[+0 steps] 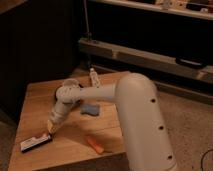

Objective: Push the eraser across the table

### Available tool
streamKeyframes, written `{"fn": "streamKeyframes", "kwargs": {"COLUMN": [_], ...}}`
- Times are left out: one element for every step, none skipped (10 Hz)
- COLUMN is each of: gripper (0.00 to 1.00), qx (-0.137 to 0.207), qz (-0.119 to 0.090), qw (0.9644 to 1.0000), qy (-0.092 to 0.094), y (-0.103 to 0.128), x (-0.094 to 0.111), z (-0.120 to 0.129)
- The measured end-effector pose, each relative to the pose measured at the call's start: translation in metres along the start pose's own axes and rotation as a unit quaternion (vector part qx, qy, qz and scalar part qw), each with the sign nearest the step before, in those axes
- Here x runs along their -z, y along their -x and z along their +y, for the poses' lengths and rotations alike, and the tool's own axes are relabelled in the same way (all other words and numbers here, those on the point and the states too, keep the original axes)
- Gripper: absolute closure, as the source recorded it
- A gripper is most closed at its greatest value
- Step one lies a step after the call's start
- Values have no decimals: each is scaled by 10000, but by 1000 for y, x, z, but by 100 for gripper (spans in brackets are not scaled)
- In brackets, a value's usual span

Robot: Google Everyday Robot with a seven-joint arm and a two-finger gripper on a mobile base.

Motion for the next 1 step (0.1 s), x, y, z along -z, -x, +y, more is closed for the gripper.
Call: {"fn": "streamKeyframes", "kwargs": {"gripper": [91], "qx": [2], "qz": [1], "qw": [10000], "qy": [1], "y": [0], "x": [0], "z": [0]}}
